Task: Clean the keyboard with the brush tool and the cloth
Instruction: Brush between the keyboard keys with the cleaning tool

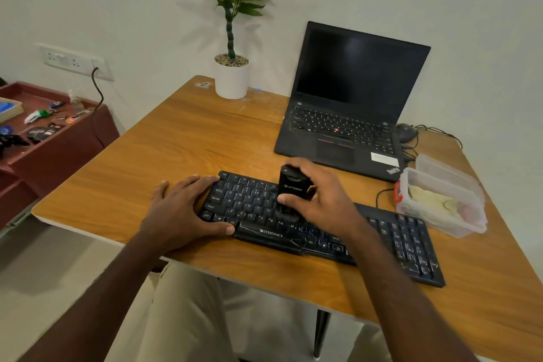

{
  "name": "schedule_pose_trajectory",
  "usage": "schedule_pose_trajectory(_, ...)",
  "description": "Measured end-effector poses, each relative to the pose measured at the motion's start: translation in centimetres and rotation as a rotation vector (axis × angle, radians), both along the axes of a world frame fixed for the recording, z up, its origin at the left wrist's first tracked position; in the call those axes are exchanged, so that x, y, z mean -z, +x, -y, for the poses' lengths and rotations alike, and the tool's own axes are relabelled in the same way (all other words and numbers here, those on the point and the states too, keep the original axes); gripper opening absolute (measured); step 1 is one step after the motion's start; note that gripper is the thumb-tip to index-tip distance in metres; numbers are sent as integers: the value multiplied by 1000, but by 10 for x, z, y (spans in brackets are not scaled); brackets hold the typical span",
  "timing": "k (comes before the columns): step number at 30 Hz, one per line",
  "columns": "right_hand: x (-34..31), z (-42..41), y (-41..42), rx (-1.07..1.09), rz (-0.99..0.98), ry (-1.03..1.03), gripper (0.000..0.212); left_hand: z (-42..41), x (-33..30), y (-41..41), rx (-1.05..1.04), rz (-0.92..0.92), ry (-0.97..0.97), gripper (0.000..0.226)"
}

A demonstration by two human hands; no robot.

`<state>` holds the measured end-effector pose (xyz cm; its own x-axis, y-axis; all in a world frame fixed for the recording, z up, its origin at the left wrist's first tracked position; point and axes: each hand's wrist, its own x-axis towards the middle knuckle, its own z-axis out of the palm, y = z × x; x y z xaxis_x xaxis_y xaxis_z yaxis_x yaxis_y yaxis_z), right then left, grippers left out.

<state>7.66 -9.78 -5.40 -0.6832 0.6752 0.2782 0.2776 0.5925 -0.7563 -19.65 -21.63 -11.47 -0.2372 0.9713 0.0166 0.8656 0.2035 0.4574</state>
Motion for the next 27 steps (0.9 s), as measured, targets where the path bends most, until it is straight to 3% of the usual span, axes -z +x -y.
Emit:
schedule_pose_trajectory(6, -12, -12, 30, -49, 86, -69, 44, 0, 0, 0, -12, 5, 7, 124)
schedule_pose_trajectory(8, -19, -16, 40, -25, 117, 3, 46, -1, 0, 0, -15, 6, 12, 124)
schedule_pose_trajectory(13, -7, -7, 34, 45, -13, 48, 50, -2, 2, 0, -17, -2, 15, 125)
schedule_pose_trajectory(20, -13, -18, 72, 45, 104, 5, 54, -2, 2, 0, -19, -6, 12, 124)
schedule_pose_trajectory(27, -5, -10, 67, 38, 31, 9, 50, -2, 3, 1, -22, -3, 7, 126)
